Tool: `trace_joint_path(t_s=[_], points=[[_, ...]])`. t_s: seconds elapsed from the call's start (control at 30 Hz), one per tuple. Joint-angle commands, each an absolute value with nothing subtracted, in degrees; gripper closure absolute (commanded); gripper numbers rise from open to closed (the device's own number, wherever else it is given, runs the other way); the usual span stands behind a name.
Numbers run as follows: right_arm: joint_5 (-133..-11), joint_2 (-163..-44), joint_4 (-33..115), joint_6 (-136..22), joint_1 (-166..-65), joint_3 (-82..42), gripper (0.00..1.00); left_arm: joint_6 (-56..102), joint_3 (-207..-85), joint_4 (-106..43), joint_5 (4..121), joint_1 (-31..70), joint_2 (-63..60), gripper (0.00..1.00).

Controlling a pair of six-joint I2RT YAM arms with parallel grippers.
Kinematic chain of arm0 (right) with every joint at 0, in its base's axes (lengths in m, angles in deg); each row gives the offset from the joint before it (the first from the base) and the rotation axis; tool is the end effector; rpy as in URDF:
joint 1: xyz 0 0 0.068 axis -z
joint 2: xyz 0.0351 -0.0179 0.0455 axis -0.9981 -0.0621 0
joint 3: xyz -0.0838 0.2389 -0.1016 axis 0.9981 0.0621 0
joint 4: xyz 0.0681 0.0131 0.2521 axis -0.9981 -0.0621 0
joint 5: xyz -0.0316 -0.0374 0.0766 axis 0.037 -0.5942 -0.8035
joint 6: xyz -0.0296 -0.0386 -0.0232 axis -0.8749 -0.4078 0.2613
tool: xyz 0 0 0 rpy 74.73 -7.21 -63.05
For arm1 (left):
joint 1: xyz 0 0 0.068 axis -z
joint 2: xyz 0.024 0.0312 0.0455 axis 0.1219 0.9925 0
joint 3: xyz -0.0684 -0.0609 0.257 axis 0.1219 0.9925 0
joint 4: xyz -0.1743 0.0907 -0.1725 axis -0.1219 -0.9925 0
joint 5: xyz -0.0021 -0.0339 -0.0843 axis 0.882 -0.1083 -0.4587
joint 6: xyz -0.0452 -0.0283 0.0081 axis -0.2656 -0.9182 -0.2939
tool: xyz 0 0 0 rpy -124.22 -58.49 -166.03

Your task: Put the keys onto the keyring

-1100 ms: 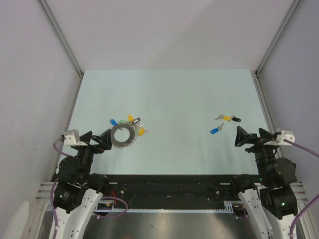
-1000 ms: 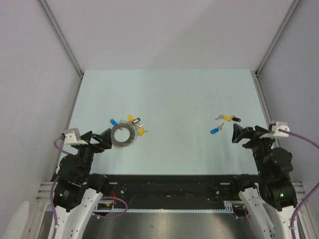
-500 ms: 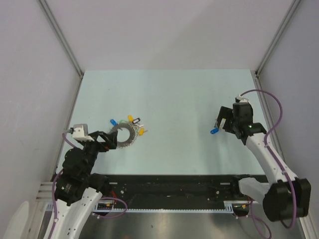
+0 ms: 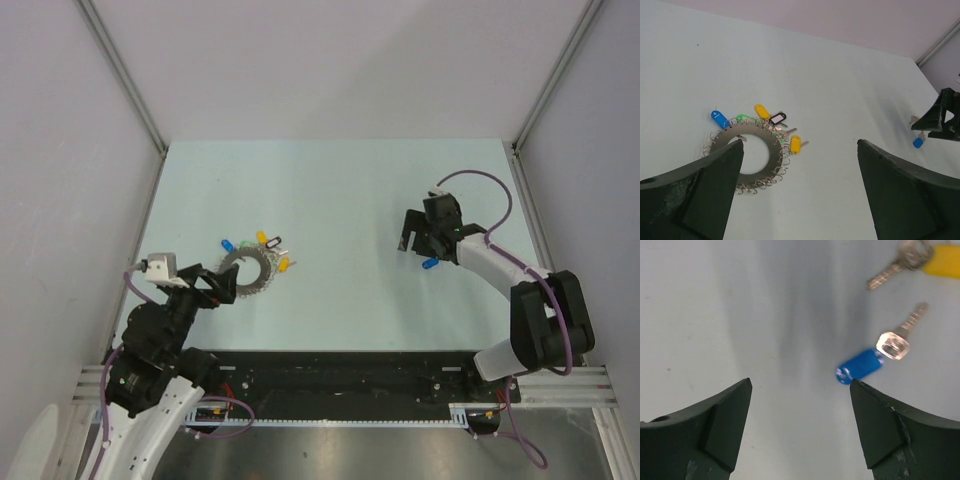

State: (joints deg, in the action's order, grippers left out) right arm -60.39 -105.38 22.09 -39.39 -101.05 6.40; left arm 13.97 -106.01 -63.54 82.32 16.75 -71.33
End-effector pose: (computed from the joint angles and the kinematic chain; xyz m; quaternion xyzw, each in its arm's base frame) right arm 0.2809 0.0710 0.2024 0.0910 0.9440 0.0776 0.3076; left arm 0.0557 -0.0167 0.2956 -0.0487 0.7263 -0.1882 0.6593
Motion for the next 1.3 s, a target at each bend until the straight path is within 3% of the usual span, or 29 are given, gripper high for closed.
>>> trace_joint_path(t_s=[0.0,0.23,0.57,0.9,1.27], points=[[-57.4,-109.8,28.1,-38.5,-107.7,0.4,0.15,14.1,-106.2,-62.9,83.6,17.5,-72.0,0.0],[-44.8,-110.3,19.9,-35.4,-108.1,-0.7,0.16,14.0,-106.1,-62.9,83.4,18.1,-71.8,0.0],[-45.1,-107.7,19.1,-34.2,-104.3,2.0,0.19,11.3,-107.7,-65.0,83.7,18.4,-61.0,0.0],[-49.5,-109.5,22.3,-33.6,-98.6,4.8,0.49,13.6,-110.0,-64.4,82.2,16.4,-48.5,0.0],[-49.1,-113.4,24.6,-33.0,-98.0,4.8,0.66,14.0,-109.5,-64.0,81.9,16.4,-49.7,0.0]])
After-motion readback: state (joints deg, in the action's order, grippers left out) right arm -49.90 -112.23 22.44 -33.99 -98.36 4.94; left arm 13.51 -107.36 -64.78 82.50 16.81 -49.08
